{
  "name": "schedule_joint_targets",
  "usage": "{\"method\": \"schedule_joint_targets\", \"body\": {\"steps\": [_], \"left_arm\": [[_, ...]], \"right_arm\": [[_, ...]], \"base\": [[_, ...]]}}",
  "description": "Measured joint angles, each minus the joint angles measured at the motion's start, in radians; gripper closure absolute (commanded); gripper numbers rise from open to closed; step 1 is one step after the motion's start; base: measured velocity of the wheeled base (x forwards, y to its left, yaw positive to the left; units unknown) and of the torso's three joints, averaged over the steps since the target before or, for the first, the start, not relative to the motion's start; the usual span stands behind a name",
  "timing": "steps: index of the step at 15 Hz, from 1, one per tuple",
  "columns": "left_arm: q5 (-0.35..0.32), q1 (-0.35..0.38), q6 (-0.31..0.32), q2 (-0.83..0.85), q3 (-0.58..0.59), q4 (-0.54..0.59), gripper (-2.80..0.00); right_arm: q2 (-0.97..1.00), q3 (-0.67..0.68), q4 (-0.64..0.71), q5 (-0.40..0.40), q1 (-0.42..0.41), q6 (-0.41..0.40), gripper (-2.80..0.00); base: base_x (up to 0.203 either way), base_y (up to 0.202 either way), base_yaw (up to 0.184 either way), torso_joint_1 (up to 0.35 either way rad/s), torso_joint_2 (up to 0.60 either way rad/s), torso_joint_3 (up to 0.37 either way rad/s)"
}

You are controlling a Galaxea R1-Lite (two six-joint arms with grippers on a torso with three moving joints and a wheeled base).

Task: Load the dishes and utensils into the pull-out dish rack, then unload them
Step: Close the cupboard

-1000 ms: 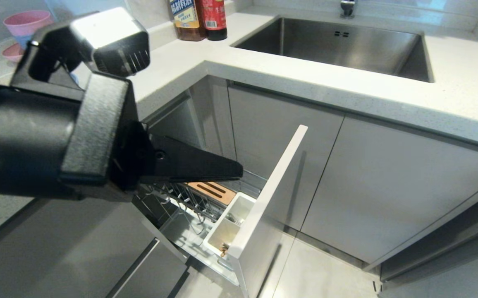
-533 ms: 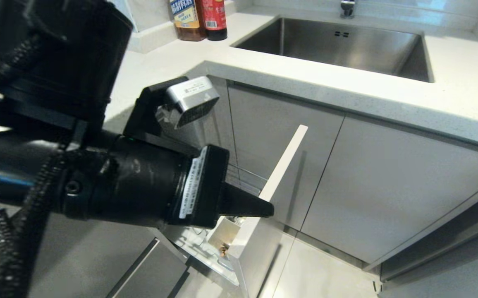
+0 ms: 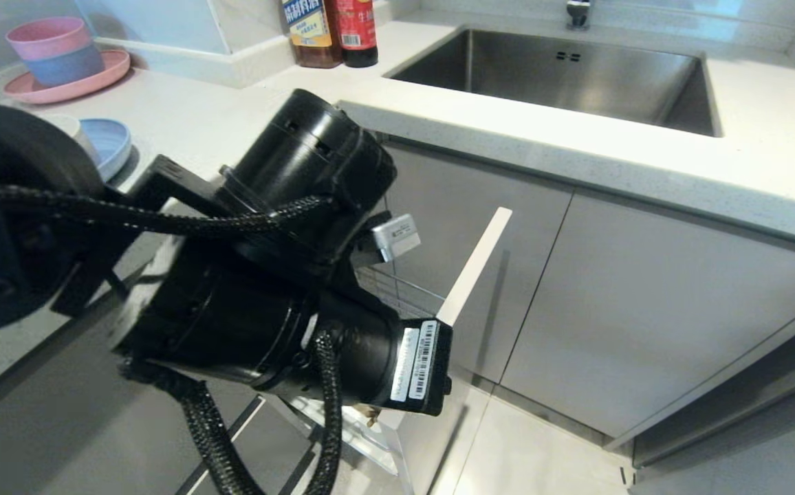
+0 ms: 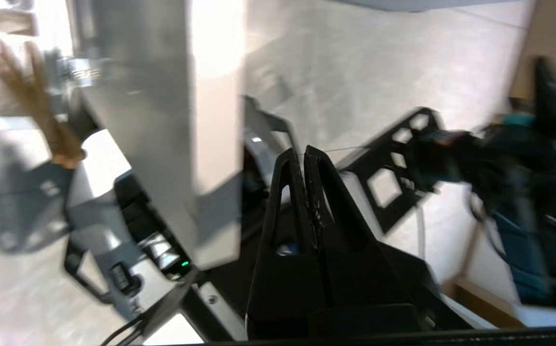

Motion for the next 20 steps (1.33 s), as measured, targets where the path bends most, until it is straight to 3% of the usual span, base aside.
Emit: {"method": "schedule_joint_targets", "body": {"steps": [4, 15, 20], "left_arm": [[0.053, -0.001, -0.002, 0.034, -0.015, 0.002, 0.0], [0.469, 0.001, -0.002, 0.057, -0.026, 0.006, 0.0], [0.655, 0.035, 0.001, 0.058, -0.021, 0.01, 0.0]], "right_arm": [[0.0, 0.0, 0.0, 0.0, 0.0, 0.0, 0.0], [0.0, 0.0, 0.0, 0.0, 0.0, 0.0, 0.0], [0.0, 0.0, 0.0, 0.0, 0.0, 0.0, 0.0]], "base": [[0.0, 0.0, 0.0, 0.0, 0.0, 0.0], [0.0, 0.0, 0.0, 0.0, 0.0, 0.0], [0.0, 0.0, 0.0, 0.0, 0.0, 0.0]]}}
